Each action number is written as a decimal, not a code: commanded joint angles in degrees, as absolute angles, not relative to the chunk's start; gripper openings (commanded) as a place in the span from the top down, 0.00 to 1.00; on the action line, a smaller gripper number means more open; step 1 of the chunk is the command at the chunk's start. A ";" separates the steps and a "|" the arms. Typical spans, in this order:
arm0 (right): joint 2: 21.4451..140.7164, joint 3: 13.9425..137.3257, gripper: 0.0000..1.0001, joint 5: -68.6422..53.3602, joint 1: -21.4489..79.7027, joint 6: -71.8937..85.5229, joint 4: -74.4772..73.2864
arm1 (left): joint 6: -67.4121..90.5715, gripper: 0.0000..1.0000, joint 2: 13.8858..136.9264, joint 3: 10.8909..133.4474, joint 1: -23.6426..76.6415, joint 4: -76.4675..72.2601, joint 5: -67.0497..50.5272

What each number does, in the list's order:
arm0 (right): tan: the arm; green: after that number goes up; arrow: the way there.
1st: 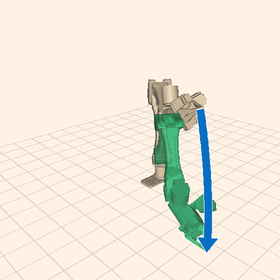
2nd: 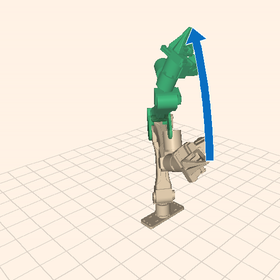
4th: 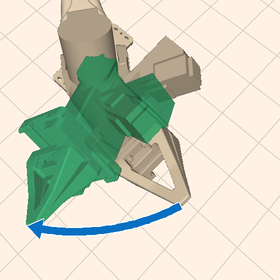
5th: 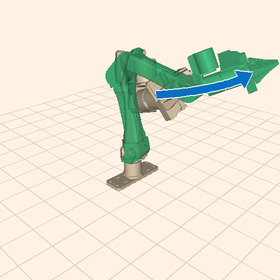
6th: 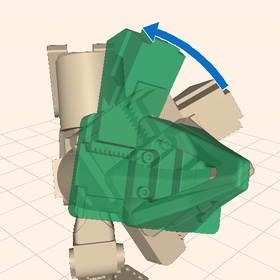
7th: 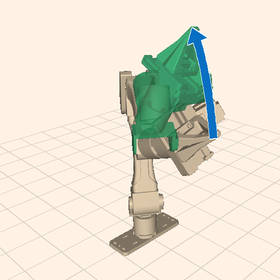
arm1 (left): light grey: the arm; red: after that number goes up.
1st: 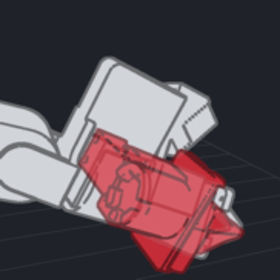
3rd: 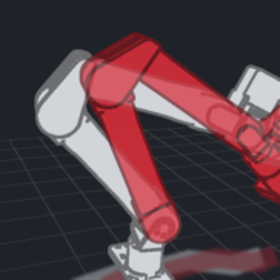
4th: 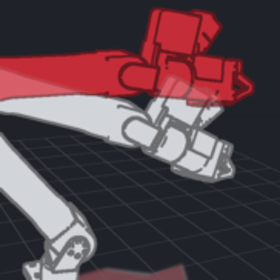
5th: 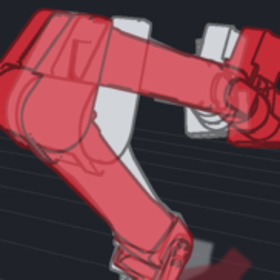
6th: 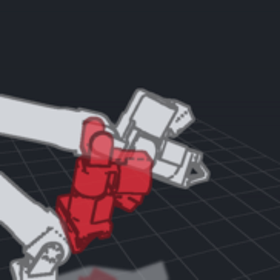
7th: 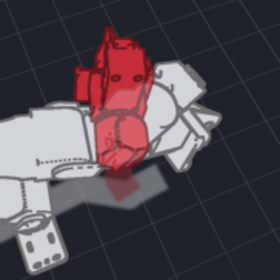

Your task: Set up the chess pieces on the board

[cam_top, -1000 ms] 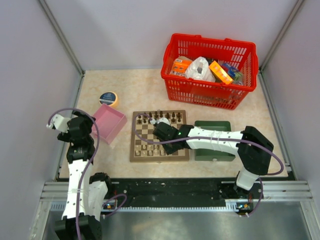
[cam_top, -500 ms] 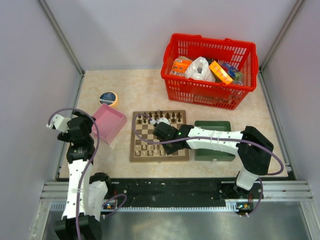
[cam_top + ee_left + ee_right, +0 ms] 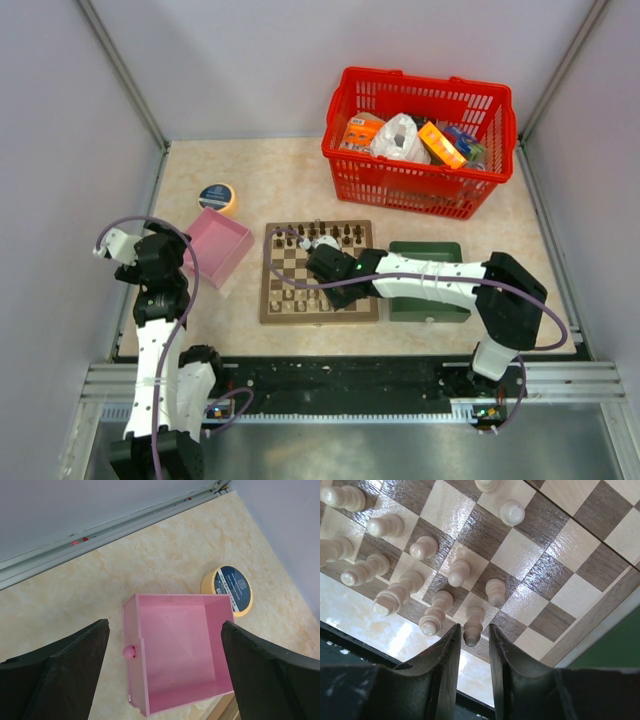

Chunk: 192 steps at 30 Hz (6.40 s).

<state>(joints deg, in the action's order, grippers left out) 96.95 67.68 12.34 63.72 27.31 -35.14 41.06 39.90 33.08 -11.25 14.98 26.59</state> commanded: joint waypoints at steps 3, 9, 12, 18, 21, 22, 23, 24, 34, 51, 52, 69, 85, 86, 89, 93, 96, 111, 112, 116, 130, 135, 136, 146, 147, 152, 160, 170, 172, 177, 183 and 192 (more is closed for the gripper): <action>92.47 72.42 0.69 13.97 64.51 26.37 -35.86 | 40.87 0.01 39.55 33.05 -11.60 13.09 27.33; 91.14 75.14 0.67 17.31 63.99 24.09 -35.51 | 41.13 0.01 39.46 32.87 -11.60 13.10 27.07; 93.07 77.86 0.67 16.88 63.20 22.59 -34.90 | 41.04 0.01 39.29 32.87 -11.60 13.27 26.98; 99.48 84.19 0.66 15.03 60.12 18.38 -34.37 | 41.04 0.01 38.76 33.05 -11.60 13.54 26.98; 102.82 86.65 0.66 13.63 58.89 17.23 -34.02 | 41.13 0.01 38.58 33.31 -11.60 13.88 26.98; 103.70 87.53 0.66 12.93 58.54 16.79 -34.10 | 41.13 0.01 38.50 33.22 -11.69 13.80 26.98; 104.67 88.15 0.66 12.48 58.27 16.53 -34.01 | 41.13 0.01 38.41 33.22 -11.69 13.80 26.98; 105.55 88.68 0.66 12.48 58.01 16.35 -33.84 | 41.13 0.01 38.50 33.31 -11.60 13.89 27.16; 111.09 92.11 0.65 10.37 56.60 14.59 -33.57 | 41.13 0.01 38.67 33.22 -11.60 13.80 27.16; 115.05 92.73 0.64 9.67 55.90 14.50 -33.57 | 41.04 0.01 39.29 33.40 -11.69 13.27 27.25; 115.14 92.64 0.64 9.58 55.81 14.59 -33.57 | 41.04 0.01 39.29 33.31 -11.69 13.27 27.25; 115.31 91.23 0.66 8.96 55.81 14.85 -34.10 | 41.13 0.01 39.64 33.57 -11.69 13.10 27.07; 115.22 90.97 0.68 9.67 55.81 14.59 -35.16 | 41.13 0.01 39.38 33.14 -11.69 13.27 27.25; 115.22 90.97 0.68 9.67 55.81 14.68 -35.24 | 41.13 0.01 39.38 33.05 -11.69 13.27 27.25; 115.14 90.88 0.68 9.49 55.81 14.68 -35.24 | 41.04 0.01 39.29 33.22 -11.69 13.36 27.25; 115.40 90.88 0.69 9.32 55.90 14.59 -35.42 | 40.96 0.01 39.29 33.22 -11.69 13.36 27.25; 115.40 90.79 0.70 9.32 55.81 14.59 -35.60 | 41.13 0.01 39.29 33.13 -11.69 13.36 27.25; 116.02 90.88 0.72 8.96 55.81 14.41 -36.12 | 41.04 0.01 39.29 33.05 -11.69 13.36 27.25; 116.02 90.97 0.72 8.79 55.90 14.33 -36.12 | 41.13 0.01 39.37 33.13 -11.69 13.36 27.25; 115.93 90.97 0.74 8.70 55.90 14.41 -36.04 | 41.13 0.01 39.37 33.13 -11.69 13.45 27.33; 116.45 91.05 0.76 8.09 55.81 14.24 -36.21 | 41.13 0.01 39.29 33.05 -11.69 13.45 27.25; 115.93 91.05 0.81 8.17 55.81 14.33 -36.12 | 41.13 0.01 39.37 33.22 -11.69 13.36 27.16; 115.75 91.14 0.81 8.35 55.81 14.41 -36.12 | 41.13 0.01 39.38 33.22 -11.69 13.36 27.25; 109.26 91.06 0.83 10.72 55.90 14.41 -36.12 | 41.05 0.01 39.37 33.57 -11.69 13.45 27.16; 107.77 90.71 0.83 11.33 55.90 14.59 -36.12 | 41.04 0.01 39.38 33.75 -11.69 13.45 27.16; 99.68 87.28 0.82 14.76 55.90 15.73 -36.12 | 41.05 0.01 39.37 33.93 -11.69 13.45 27.07; 90.10 75.51 0.82 16.79 55.46 20.47 -36.12 | 41.22 0.01 39.38 34.10 -11.69 13.45 26.72; 90.26 66.45 0.82 10.55 55.46 23.73 -32.52 | 41.57 0.01 39.20 33.49 -11.69 13.27 26.28; 90.96 66.10 0.82 9.85 55.55 23.99 -31.99 | 41.57 0.01 39.03 33.40 -11.69 13.36 26.45; 92.63 65.39 0.82 9.32 55.64 24.08 -31.46 | 41.57 0.01 38.94 33.22 -11.69 13.45 26.72; 93.69 64.34 0.82 9.49 56.07 24.34 -30.94 | 41.48 0.01 39.02 33.14 -11.69 13.54 26.90; 95.01 63.72 0.82 9.67 56.34 24.79 -30.24 | 41.48 0.01 39.11 33.13 -11.69 13.36 26.72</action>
<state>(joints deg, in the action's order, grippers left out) 94.28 64.14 9.50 55.86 23.94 -32.23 41.10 39.62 33.08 -11.29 15.00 26.39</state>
